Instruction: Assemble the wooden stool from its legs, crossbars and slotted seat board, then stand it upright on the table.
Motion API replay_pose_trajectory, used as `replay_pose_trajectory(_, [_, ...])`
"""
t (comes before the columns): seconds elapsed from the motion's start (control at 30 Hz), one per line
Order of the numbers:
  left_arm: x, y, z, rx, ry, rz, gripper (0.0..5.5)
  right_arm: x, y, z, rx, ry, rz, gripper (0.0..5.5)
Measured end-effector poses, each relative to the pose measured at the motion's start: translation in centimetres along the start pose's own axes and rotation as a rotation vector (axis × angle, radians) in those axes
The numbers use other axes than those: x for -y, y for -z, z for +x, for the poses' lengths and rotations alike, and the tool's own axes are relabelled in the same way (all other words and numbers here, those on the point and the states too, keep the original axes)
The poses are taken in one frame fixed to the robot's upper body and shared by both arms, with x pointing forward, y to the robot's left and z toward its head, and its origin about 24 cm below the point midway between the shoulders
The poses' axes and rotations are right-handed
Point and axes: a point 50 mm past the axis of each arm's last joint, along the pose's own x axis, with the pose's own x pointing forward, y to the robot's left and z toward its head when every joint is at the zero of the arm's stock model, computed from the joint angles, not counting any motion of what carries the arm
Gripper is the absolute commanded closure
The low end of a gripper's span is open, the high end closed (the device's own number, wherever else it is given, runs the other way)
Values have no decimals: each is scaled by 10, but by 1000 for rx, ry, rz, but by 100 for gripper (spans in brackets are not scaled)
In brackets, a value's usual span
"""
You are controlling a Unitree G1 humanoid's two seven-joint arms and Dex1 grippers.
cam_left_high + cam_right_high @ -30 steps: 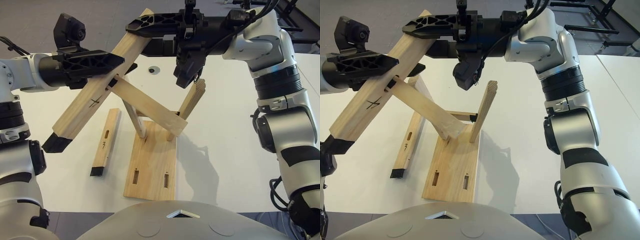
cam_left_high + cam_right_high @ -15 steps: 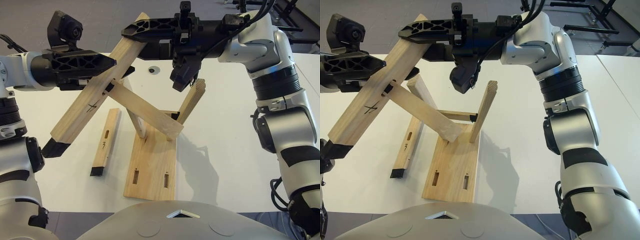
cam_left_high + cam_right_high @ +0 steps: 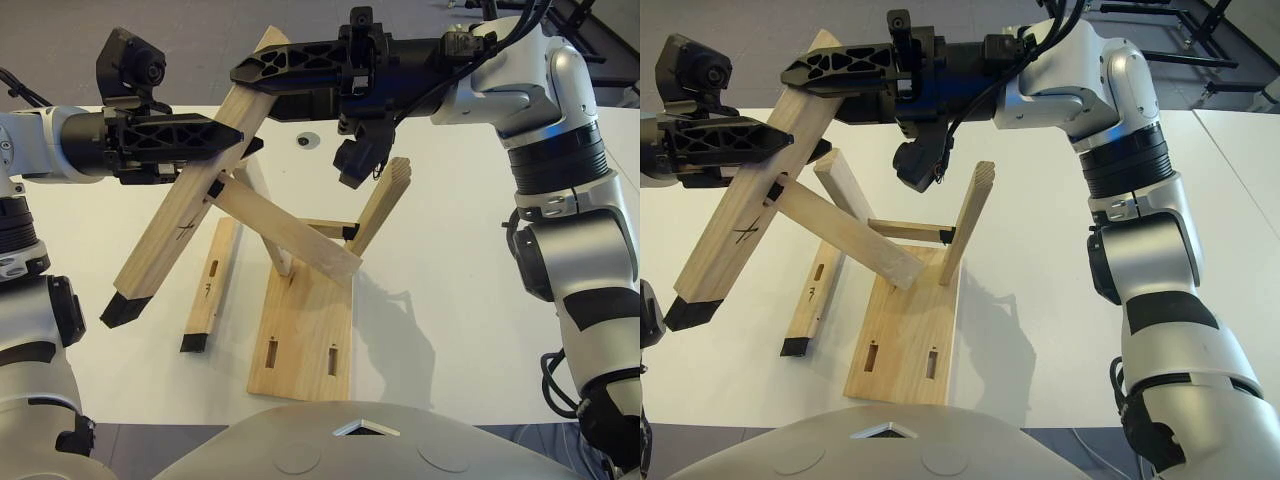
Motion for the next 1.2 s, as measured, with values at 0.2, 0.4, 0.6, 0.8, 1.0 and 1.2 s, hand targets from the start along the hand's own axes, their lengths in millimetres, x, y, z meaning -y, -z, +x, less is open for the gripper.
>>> replay_pose_trajectory(0.2, [2, -1, 0, -4, -6, 33, 321, 4, 1, 1, -7, 13, -88, 346])
replay_pose_trajectory(0.4, [1, -1, 0, -7, -23, 66, 324, 3, 2, 2, -12, 23, -125, 346])
replay_pose_trajectory(0.6, [-2, -2, -3, 25, 3, 57, 326, 4, 4, 3, -19, 31, -163, 346])
replay_pose_trajectory(0.8, [0, -3, 0, 21, 46, 74, 340, 17, 16, -2, -129, 161, -140, 211])
replay_pose_trajectory(1.0, [0, -3, 0, 23, 47, 77, 340, 24, 23, -5, -197, 225, -127, 95])
replay_pose_trajectory(1.2, [12, -12, -17, 165, 30, 255, 340, 38, 45, -39, -406, 332, -86, 10])
